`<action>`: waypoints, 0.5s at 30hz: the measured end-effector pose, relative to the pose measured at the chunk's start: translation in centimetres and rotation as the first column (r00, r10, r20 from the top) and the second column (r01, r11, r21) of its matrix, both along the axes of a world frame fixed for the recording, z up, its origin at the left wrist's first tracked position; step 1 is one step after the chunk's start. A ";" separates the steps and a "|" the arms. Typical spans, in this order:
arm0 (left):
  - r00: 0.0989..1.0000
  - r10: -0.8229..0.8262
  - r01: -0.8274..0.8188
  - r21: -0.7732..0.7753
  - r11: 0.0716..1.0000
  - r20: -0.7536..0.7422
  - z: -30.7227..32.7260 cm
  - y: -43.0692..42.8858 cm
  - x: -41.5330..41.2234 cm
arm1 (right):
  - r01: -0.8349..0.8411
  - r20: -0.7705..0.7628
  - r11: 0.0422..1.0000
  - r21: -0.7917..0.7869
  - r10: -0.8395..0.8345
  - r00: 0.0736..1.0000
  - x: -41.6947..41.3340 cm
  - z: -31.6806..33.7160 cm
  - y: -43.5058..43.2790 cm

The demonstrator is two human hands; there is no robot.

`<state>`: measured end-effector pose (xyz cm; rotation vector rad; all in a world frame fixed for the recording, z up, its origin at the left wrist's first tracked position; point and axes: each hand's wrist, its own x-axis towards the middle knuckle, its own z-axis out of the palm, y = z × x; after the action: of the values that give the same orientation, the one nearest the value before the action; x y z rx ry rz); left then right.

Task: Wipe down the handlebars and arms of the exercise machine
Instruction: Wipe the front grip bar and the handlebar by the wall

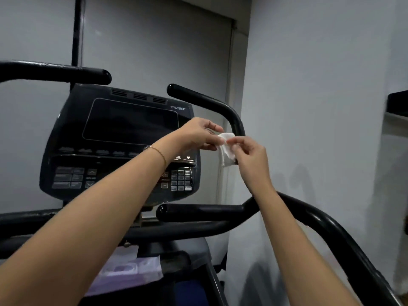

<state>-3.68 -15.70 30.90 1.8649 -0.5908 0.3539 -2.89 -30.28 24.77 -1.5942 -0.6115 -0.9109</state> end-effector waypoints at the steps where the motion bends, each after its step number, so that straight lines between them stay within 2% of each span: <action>1: 0.999 0.028 -0.028 0.011 1.000 0.028 0.5 0.6 0.8 | 0.020 0.034 0.999 -0.027 -0.019 0.999 0.9 0.5 0.9; 4: 0.995 0.064 -0.066 0.013 0.998 0.074 1.4 2.2 3.0 | 0.038 0.083 0.999 -0.011 -0.037 0.996 3.6 1.5 3.1; 8: 0.998 0.004 0.000 -0.070 0.998 0.064 2.2 4.3 5.2 | 0.047 0.121 0.998 0.035 -0.051 0.991 6.7 2.7 5.3; 10: 0.982 0.122 -0.117 -0.046 0.992 0.143 3.0 5.3 6.2 | 0.041 0.136 0.999 0.028 -0.045 0.990 7.7 3.8 6.1; 11: 0.928 0.268 -0.282 0.019 0.959 0.259 3.5 6.0 6.7 | 0.035 0.135 0.999 0.034 -0.039 0.990 8.2 4.5 6.3; 13: 0.674 0.507 -0.644 0.091 0.760 0.537 4.7 7.5 7.5 | 0.034 0.147 0.998 0.044 -0.040 0.988 9.0 5.9 6.7; 14: 0.570 0.552 -0.737 0.081 0.671 0.609 5.2 8.3 7.6 | 0.053 0.163 0.998 0.045 -0.060 0.985 9.4 6.6 6.8; 15: 0.520 0.578 -0.782 0.078 0.618 0.629 5.7 9.1 7.8 | 0.070 0.173 0.997 0.045 -0.077 0.982 10.1 7.3 6.9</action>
<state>4.13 -6.63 36.60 2.3137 -0.2276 1.4696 7.17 -23.35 32.09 -1.5206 -0.6562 -1.1201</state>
